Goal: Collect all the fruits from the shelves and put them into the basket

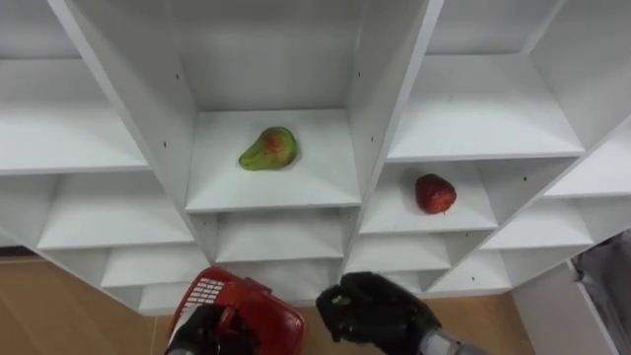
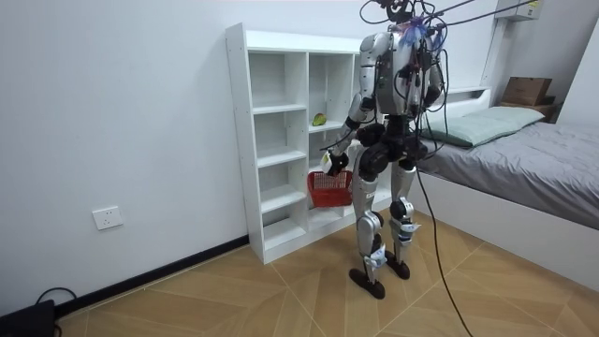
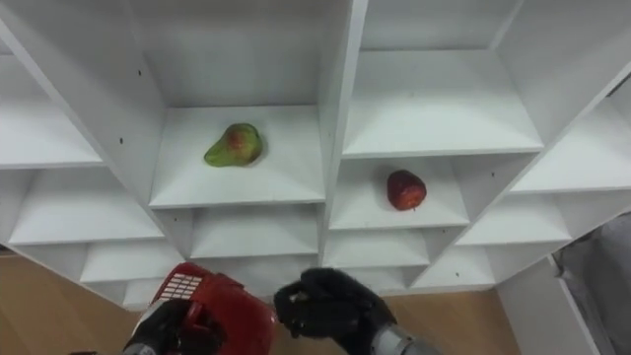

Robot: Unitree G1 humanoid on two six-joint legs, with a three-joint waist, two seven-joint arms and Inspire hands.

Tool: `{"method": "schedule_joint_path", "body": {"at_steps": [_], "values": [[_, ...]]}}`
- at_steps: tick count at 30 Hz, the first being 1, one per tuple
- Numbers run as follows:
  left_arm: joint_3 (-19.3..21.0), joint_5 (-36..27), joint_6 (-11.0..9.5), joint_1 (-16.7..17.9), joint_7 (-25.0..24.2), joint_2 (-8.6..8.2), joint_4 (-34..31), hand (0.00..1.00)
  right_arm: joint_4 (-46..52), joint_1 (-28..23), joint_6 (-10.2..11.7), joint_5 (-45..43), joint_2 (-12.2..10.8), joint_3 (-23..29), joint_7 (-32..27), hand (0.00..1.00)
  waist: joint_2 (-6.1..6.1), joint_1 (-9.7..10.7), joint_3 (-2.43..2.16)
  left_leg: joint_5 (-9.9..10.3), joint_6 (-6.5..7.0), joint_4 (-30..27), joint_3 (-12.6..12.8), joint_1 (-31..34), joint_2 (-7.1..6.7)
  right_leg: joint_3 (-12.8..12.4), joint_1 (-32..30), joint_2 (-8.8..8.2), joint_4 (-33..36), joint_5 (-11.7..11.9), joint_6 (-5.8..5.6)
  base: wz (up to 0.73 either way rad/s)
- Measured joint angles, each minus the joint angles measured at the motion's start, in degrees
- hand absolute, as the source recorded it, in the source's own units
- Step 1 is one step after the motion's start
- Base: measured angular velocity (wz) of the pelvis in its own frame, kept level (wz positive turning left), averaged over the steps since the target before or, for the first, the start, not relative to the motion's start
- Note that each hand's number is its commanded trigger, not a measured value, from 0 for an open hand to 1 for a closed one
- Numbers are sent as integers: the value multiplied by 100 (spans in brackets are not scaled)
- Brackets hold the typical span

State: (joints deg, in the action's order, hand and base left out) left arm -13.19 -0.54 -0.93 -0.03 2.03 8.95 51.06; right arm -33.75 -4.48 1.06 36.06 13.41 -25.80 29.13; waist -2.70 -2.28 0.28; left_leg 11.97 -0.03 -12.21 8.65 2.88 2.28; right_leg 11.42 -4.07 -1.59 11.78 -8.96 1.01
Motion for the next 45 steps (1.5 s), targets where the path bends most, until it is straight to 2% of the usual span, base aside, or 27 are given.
{"method": "schedule_joint_path", "body": {"at_steps": [4,6,7,10,13,15,17,18,19,22,30,31,40,45], "values": [[-58,-5,8,-13,-79,-26,-291,100,-316,172,-13,13,-36,15,0,100,56,17,40,-6,8,-64,-2,181,3,50,-165,-5,43,7,9,2],[-88,-84,-50,-61,-145,-34,-426,100,-496,318,-13,16,-70,16,-13,100,90,23,61,-19,20,-82,-3,251,1,125,-240,-32,92,7,9,5],[-128,-254,-108,-86,-161,-38,-428,100,-622,396,-13,39,-117,22,-23,100,108,21,68,-24,23,-86,-3,268,-1,170,-255,-41,98,7,9,5],[-193,-571,-120,-109,-185,-41,-431,100,-902,465,-3,213,-267,17,-42,100,113,23,66,-24,23,-117,-9,313,2,232,-267,-44,92,8,9,4],[-283,-555,-140,-174,-268,-55,-335,100,-1400,590,13,283,-394,14,-62,100,137,17,77,-24,23,-134,-14,345,-1,232,-283,-48,95,8,10,1],[-349,-557,-173,-195,-269,-78,-226,100,-1698,657,11,392,-437,6,-103,100,170,5,91,-24,23,-134,-20,349,-1,226,-286,-46,95,8,10,0],[-546,-561,-166,-198,-308,-91,-135,100,-1867,698,9,609,-412,4,-207,100,266,-3,124,-23,24,-139,-23,370,-2,225,-308,-46,101,9,11,0],[-580,-561,-163,-198,-339,-100,-119,100,-1919,712,9,684,-410,4,-226,100,293,-3,117,-23,24,-141,-23,388,-1,225,-326,-46,107,10,11,0],[-623,-562,-155,-198,-397,-128,-115,100,-1973,742,0,771,-398,1,-271,100,347,-4,92,-24,24,-148,-24,442,1,218,-396,-47,142,10,13,-4],[-738,-554,-155,-200,-522,-154,-120,100,-2149,867,0,962,-441,0,-288,100,428,26,79,-43,19,-152,-21,481,1,202,-464,-52,192,10,13,-1],[-811,-559,-156,-201,-679,-147,-169,100,-2204,964,-1,1371,-519,-43,-299,100,402,28,82,-56,28,-154,-5,472,-10,156,-464,-53,193,10,15,0],[-858,-557,-155,-203,-693,-138,-174,100,-2204,974,-2,1384,-582,-91,-318,100,394,26,83,-56,28,-162,-5,474,-9,158,-464,-52,192,10,15,0],[-950,-553,-145,-212,-784,-174,-210,100,-2192,1021,-169,1754,-717,-109,-403,100,380,35,91,-56,28,-218,-25,503,-9,162,-464,-49,179,10,15,0],[-1012,-550,-67,-213,-795,-177,-210,100,-2256,1022,-242,1816,-762,-109,-405,100,377,33,93,-56,28,-222,-46,502,-8,151,-464,-48,180,10,16,0]]}}
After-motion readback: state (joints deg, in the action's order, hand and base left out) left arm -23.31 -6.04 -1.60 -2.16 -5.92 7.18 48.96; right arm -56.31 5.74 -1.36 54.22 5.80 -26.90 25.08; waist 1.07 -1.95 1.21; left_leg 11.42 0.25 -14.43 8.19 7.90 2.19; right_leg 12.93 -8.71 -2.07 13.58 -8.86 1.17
